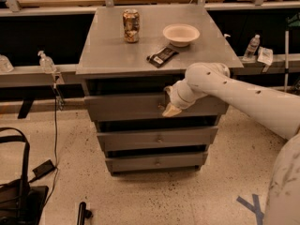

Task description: Open top drawer

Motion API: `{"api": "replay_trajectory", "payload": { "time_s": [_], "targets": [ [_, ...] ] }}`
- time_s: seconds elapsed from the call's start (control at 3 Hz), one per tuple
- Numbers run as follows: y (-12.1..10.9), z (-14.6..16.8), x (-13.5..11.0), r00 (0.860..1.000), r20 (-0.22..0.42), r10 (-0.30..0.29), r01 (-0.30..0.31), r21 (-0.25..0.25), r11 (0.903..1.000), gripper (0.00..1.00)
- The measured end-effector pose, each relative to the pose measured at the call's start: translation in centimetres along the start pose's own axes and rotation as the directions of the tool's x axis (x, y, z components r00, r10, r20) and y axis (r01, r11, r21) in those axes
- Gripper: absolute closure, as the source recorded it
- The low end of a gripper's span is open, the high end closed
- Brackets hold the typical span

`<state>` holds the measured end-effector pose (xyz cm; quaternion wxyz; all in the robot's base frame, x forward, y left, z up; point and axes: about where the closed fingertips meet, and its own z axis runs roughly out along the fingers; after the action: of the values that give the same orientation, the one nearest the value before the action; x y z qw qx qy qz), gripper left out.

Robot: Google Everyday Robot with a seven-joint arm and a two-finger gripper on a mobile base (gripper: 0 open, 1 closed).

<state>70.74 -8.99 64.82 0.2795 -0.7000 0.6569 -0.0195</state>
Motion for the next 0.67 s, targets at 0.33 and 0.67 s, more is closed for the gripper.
{"api": "replay_trajectory", "payload": {
  "time_s": [0.33,0.67],
  "targets": [
    [-0.30,-0.61,-0.24,1.000,0.000,0.000,0.000,0.000,1.0000,0.56],
    [-0.64,-1.33,-0.53,1.000,0.000,0.000,0.000,0.000,1.0000,0.57]
  ]
}}
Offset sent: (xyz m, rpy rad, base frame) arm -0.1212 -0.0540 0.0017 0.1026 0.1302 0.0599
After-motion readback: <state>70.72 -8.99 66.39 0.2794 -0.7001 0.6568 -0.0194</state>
